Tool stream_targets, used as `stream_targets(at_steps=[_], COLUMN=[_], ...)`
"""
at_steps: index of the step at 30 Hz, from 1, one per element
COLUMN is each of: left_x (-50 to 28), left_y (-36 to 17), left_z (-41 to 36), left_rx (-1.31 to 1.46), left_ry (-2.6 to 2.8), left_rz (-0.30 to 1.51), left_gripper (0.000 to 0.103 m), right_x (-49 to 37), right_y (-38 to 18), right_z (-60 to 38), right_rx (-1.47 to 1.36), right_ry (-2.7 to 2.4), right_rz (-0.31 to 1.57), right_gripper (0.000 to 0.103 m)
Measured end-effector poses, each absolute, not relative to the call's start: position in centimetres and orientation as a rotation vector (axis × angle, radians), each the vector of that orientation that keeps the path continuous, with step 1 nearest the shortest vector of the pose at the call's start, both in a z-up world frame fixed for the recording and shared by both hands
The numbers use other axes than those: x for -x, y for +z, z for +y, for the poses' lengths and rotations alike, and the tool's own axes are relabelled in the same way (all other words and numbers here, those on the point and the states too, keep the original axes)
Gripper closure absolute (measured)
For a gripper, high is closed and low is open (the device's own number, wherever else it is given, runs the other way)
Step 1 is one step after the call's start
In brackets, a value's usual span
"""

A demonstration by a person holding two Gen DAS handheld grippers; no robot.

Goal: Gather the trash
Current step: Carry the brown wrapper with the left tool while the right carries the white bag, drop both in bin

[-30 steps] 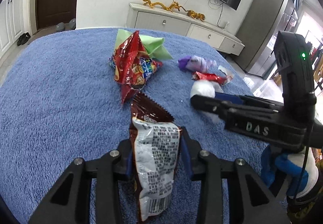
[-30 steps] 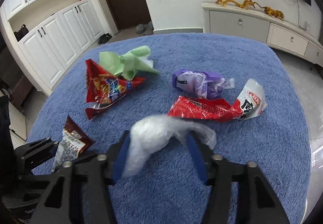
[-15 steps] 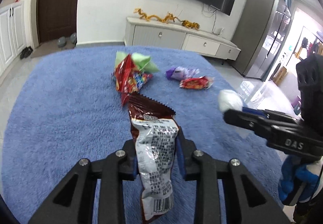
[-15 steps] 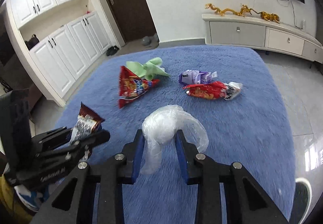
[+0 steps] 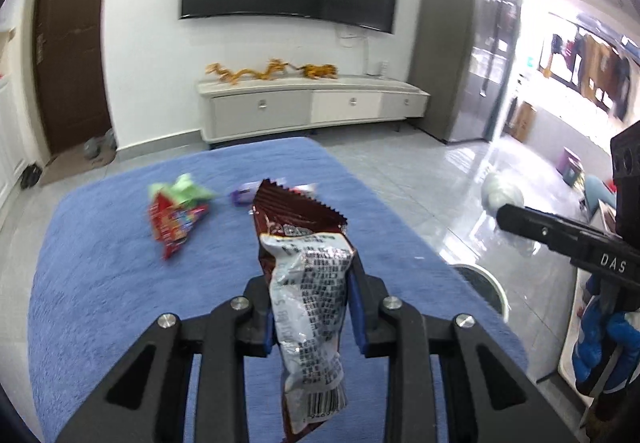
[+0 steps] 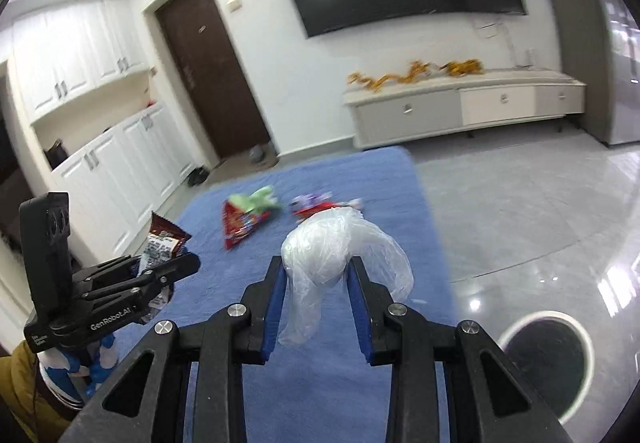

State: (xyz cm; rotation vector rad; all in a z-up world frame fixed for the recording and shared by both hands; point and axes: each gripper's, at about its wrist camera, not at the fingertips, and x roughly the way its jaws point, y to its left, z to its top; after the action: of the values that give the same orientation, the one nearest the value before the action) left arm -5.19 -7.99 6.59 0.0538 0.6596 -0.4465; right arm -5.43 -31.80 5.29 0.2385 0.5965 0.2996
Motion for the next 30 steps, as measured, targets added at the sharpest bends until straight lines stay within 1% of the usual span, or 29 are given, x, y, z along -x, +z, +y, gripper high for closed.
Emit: stream_targets(at_steps=[5, 9, 12, 19, 21, 25, 27, 29, 30], left_x=[5.8, 5.5, 5.0, 3.3, 2.7, 1.1, 0.7, 0.2, 0.1], left_y=[7.0, 6.7, 6.1, 3.4, 2.4, 0.3, -0.5, -1.4, -1.8], left_z=[-14.7, -20.4, -24.9, -34.7, -36.9, -40.8, -42.2, -43.7, -44.3], left_rx=[-0.12, -0.158, -0.183, -0.228, -0.232, -0.232, -0.225, -0.214, -0.211], left_ry=[-0.536, -0.604, -0.657, -0.786, -0.816, -0.867, -0.885, -0.902, -0.906], left_rz=[0.677, 0.714, 0.75, 0.849, 0.878, 0.936, 0.961, 0.99, 0.999], left_gripper=[0.076, 0.076, 0.074, 0.073, 0.073, 0.068, 0.064, 0.056, 0.055], right_x=[8.1, 9.0, 9.1, 8.6, 8.4, 7.9, 7.5, 7.2, 7.2], right_y=[5.1, 3.7, 1.6, -4.8, -6.1, -9.0, -10.1, -11.0, -11.3], right_z=[-37.5, -41.6, -44.5, -51.5, -52.6, -54.7, -55.6, -56.4, -56.7], right_rx=[-0.282, -0.292, -0.338, -0.49, -0.519, -0.564, -0.576, -0.588, -0.592], right_ry=[0.18, 0.077, 0.023, -0.058, -0.07, -0.098, -0.111, -0.126, -0.135], right_rz=[0.567, 0.586, 0.617, 0.709, 0.731, 0.782, 0.801, 0.819, 0.824], right_gripper=[0.074, 0.074, 0.073, 0.073, 0.072, 0.071, 0.069, 0.059, 0.058])
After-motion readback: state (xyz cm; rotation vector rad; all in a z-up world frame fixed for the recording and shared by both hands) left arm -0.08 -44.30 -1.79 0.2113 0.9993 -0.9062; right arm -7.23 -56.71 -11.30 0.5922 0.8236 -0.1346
